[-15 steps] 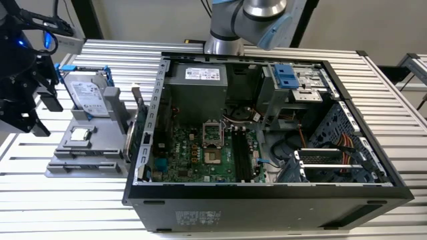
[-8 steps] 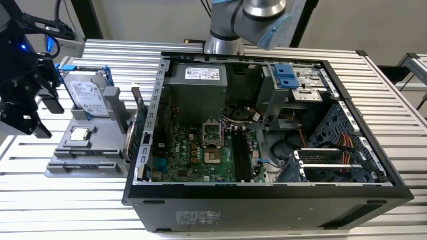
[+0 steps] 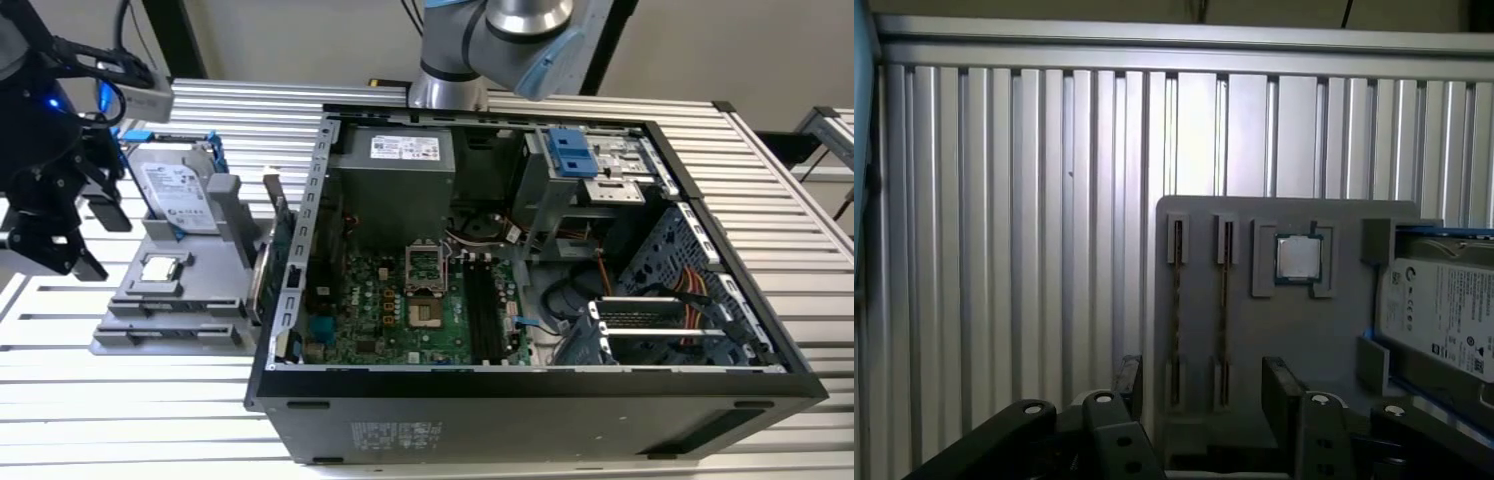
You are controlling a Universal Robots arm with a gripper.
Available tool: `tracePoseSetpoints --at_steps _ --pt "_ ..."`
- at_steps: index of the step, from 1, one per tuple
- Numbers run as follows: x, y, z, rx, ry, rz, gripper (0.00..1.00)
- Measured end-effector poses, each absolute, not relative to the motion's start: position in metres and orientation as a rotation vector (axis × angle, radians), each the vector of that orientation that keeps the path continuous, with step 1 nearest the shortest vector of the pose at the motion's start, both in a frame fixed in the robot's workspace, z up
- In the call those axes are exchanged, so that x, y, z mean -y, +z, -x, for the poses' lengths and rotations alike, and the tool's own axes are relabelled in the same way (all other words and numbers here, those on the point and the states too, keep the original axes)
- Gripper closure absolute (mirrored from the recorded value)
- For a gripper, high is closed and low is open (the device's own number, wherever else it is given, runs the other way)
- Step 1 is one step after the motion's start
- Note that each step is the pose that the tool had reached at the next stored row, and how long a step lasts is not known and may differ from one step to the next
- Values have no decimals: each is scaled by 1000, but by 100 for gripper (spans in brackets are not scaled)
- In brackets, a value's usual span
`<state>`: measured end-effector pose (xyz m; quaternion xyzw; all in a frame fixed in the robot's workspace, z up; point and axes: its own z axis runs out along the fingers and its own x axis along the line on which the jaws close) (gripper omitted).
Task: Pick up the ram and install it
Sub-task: 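Pick up the ram and move it above insertion slot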
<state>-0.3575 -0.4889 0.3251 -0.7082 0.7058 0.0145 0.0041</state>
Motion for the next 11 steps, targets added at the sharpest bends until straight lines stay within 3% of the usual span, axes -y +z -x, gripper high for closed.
tracePoseSetpoints --at_steps 11 --pt "489 317 357 -2212 45 2219 0"
